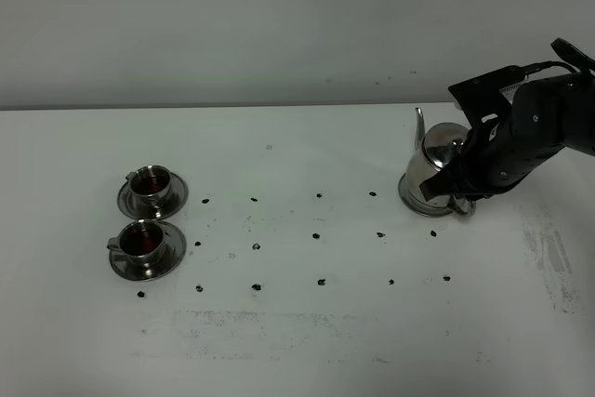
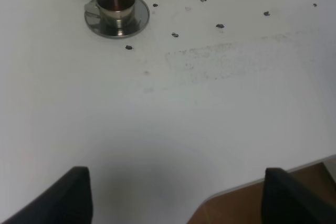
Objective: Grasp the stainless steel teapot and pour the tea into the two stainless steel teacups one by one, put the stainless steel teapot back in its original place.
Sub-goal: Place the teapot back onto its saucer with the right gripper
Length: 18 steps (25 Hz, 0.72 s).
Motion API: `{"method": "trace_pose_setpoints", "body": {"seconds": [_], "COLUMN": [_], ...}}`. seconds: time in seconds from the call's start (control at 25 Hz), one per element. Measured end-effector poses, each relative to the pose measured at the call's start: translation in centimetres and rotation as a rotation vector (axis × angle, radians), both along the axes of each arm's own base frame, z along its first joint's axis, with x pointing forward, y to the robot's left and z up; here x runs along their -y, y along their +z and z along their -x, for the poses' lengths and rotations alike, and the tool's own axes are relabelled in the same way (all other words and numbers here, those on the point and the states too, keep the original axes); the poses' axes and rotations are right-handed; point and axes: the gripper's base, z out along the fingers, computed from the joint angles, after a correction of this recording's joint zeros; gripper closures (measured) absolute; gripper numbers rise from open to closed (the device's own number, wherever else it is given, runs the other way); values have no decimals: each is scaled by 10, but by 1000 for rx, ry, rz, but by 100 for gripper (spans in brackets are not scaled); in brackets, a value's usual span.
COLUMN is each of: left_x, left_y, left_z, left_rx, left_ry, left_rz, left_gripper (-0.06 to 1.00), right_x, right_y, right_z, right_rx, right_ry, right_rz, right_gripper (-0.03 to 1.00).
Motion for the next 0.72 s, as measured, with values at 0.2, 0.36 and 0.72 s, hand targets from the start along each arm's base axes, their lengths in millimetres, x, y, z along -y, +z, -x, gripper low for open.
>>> {"method": "trace_pose_setpoints", "body": {"seconds": [0.2, 0.36, 0.72], "left_x": [0, 0, 0], "left_y": [0, 0, 0], "left_z": [0, 0, 0], "left_rx": [0, 0, 0], "left_ry": [-1, -1, -1], "left_rz": [-1, -2, -1], "left_gripper": [31, 31, 31], "right_x": [1, 0, -1], "right_y": [-6, -5, -20], "right_z": [-3, -5, -10], "right_rx": [1, 30, 15], "right_ry": [-2, -2, -3], "right_rz": [1, -6, -2], "right_gripper": [76, 76, 76]}}
